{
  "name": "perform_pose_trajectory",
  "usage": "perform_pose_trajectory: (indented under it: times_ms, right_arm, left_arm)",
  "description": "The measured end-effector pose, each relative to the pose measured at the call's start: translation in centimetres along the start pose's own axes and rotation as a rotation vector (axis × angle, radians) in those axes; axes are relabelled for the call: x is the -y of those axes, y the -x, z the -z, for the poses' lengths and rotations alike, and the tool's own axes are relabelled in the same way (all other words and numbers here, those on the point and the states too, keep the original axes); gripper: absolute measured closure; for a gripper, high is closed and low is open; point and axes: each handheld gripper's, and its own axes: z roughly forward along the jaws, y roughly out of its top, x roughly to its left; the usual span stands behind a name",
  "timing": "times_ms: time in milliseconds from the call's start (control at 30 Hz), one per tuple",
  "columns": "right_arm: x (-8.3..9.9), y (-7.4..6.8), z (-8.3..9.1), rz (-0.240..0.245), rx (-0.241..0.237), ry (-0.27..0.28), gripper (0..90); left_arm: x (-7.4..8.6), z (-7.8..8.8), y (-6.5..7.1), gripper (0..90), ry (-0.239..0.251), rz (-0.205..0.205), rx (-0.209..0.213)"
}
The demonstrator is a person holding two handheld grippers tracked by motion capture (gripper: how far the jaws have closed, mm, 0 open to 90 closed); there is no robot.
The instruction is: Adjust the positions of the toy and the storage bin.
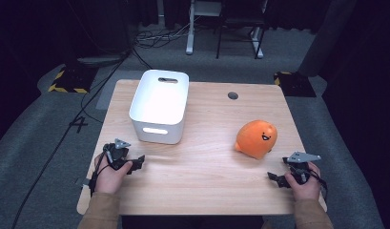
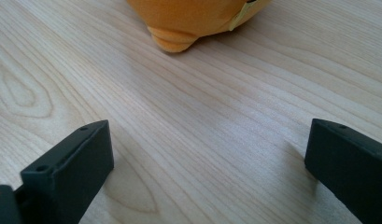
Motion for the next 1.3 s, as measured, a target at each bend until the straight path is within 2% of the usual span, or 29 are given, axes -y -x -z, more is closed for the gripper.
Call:
perform_pose_trajectory:
  times_ms: [67, 200, 300, 367, 433, 533, 567, 600, 800, 900, 933, 1000, 1067, 1100, 1133, 1300]
  right_arm:
    - [0.0, 0.0, 0.0, 0.000, 0.000, -0.001, 1.5]
    - [0.0, 0.0, 0.0, 0.000, 0.000, 0.000, 1.6]
    - [0.0, 0.0, 0.0, 0.000, 0.000, 0.000, 1.5]
    - [0.0, 0.0, 0.0, 0.000, 0.000, 0.000, 1.5]
    - [0.0, 0.0, 0.0, 0.000, 0.000, 0.000, 1.5]
    - [0.0, 0.0, 0.0, -0.001, -0.001, -0.002, 1.5]
    - [0.0, 0.0, 0.0, 0.000, 0.000, -0.001, 1.6]
    - [0.0, 0.0, 0.0, 0.000, 0.000, 0.000, 1.6]
    - [0.0, 0.0, 0.0, 0.000, 0.000, 0.000, 1.5]
    - [0.0, 0.0, 0.0, 0.000, 0.000, 0.000, 1.5]
    - [0.0, 0.0, 0.0, -0.001, 0.000, 0.000, 1.6]
    - [0.0, 0.0, 0.0, 0.000, 0.000, 0.000, 1.5]
    - [0.0, 0.0, 0.0, -0.001, 0.000, 0.000, 1.5]
    - [0.0, 0.0, 0.0, -0.001, 0.000, 0.000, 1.5]
    - [0.0, 0.0, 0.0, -0.001, 0.001, 0.000, 1.5]
    - [0.0, 0.0, 0.0, -0.001, 0.001, 0.000, 1.5]
  left_arm:
    - [-0.1, 0.3, -0.1, 20.0, 0.007, 0.006, 0.009]
    - [-0.7, 1.6, -0.2, 18.9, 0.009, -0.037, 0.038]
    - [-1.1, 2.3, -0.4, 19.3, 0.024, -0.034, 0.054]
    - [-1.5, 3.1, -0.5, 20.1, 0.061, -0.026, 0.070]
    - [-1.7, 3.5, -0.6, 20.5, 0.075, -0.019, 0.075]
    - [-2.3, 4.6, -0.8, 22.6, 0.133, -0.009, 0.081]
    - [-2.6, 5.1, -0.8, 24.1, 0.166, -0.006, 0.086]
    - [-2.6, 5.1, -0.8, 24.5, 0.166, -0.006, 0.086]
    - [-3.5, 6.3, -0.8, 26.6, 0.258, 0.013, 0.093]
    - [-4.0, 6.4, -0.9, 27.3, 0.309, 0.049, 0.127]
    - [-4.2, 6.4, -0.9, 27.7, 0.343, 0.070, 0.127]
    - [-4.4, 6.5, -0.9, 27.9, 0.350, 0.067, 0.121]
    - [-4.9, 6.6, -1.0, 28.9, 0.388, 0.065, 0.100]
    - [-4.9, 6.6, -1.0, 29.1, 0.388, 0.065, 0.100]
    - [-5.3, 6.6, -0.9, 29.2, 0.413, 0.071, 0.100]
    - [-5.9, 6.5, -1.1, 30.1, 0.433, 0.062, 0.085]
